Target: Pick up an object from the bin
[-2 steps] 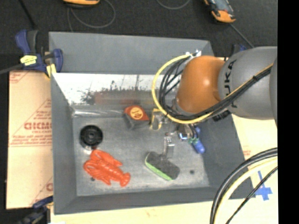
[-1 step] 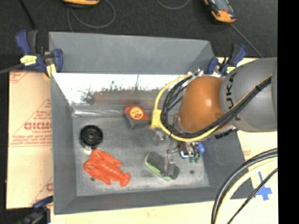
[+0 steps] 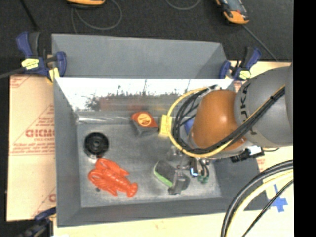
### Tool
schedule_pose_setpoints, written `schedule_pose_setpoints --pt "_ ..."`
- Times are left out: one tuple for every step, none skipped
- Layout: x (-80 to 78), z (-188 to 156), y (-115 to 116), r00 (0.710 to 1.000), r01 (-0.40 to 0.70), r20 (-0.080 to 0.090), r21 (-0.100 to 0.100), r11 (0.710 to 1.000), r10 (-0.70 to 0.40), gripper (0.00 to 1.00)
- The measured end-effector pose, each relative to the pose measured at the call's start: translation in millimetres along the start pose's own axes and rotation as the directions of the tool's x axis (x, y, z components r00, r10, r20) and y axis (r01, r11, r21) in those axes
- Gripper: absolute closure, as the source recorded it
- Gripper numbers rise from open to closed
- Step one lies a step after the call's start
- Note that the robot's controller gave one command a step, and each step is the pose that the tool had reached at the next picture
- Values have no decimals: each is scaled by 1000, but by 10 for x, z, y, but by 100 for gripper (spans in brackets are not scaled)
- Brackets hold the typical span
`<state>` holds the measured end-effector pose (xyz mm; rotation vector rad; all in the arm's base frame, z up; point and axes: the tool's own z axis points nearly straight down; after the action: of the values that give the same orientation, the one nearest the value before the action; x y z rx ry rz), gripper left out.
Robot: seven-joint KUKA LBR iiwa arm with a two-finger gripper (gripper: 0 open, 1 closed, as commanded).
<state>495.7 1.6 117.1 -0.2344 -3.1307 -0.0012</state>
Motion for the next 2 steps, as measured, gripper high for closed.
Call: schedule_pose_setpoints --pt "78 142 -249 989 147 4 2 989 -147 100" --pt "78 142 -249 989 147 4 2 989 -147 0"
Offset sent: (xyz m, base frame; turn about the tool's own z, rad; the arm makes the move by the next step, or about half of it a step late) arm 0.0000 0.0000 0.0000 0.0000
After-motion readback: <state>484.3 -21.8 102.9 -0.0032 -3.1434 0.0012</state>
